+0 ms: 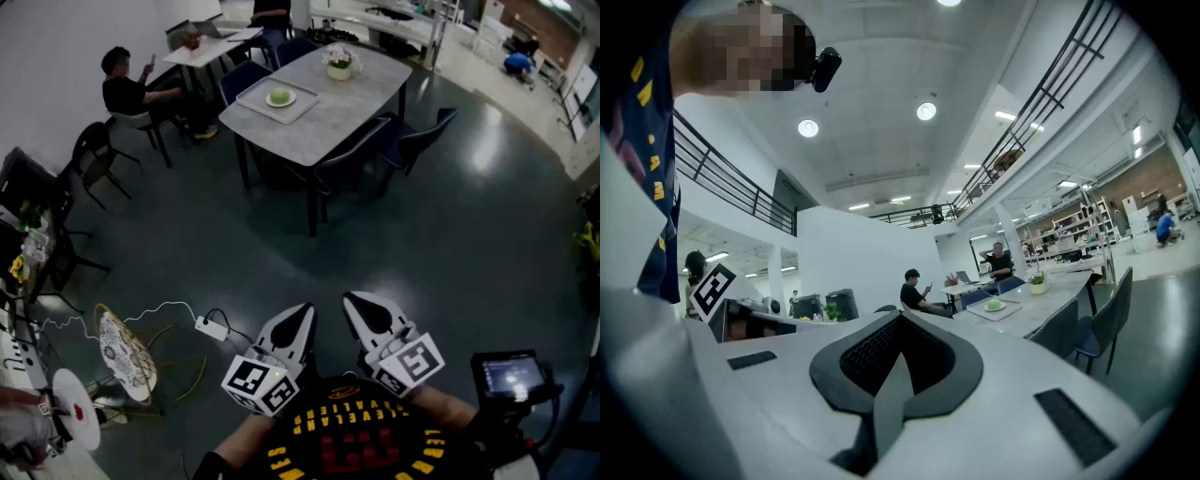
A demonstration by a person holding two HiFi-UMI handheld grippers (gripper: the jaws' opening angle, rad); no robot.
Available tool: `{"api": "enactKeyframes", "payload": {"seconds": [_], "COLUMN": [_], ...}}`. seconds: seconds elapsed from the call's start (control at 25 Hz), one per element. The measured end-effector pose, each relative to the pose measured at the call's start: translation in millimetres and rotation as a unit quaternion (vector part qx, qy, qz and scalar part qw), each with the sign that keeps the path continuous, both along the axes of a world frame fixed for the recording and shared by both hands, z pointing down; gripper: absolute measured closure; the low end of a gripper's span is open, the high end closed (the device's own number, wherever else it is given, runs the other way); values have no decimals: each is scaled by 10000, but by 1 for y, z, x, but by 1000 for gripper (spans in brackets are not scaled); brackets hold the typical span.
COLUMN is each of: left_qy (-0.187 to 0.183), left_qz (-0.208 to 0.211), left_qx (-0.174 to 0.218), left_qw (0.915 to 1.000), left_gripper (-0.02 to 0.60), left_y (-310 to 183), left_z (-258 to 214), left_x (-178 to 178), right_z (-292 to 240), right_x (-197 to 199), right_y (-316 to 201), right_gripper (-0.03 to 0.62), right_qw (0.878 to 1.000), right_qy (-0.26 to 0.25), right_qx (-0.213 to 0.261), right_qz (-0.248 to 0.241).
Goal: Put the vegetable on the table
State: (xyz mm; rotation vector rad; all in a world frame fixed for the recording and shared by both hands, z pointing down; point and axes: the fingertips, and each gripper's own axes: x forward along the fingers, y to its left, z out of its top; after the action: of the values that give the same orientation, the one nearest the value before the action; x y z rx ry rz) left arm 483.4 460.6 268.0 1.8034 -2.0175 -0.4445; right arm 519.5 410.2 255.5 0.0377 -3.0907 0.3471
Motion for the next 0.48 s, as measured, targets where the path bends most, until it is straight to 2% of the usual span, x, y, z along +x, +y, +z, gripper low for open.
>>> {"api": "enactKeyframes", "payload": {"seconds": [0.48], "left_qy": [-87], "left_qz": [245], "left_qx": [80], "left_qw": [9996], "left_gripper": [581], "left_y": [-37], "left_z": [-16], "left_x": [-108], "right_z": [-12], "right_x": [-105], "right_y": [-36], "right_gripper": [589], "right_qw": [9995], "right_qy": [-53], "right_qx": [-30], "right_qz": [315]}}
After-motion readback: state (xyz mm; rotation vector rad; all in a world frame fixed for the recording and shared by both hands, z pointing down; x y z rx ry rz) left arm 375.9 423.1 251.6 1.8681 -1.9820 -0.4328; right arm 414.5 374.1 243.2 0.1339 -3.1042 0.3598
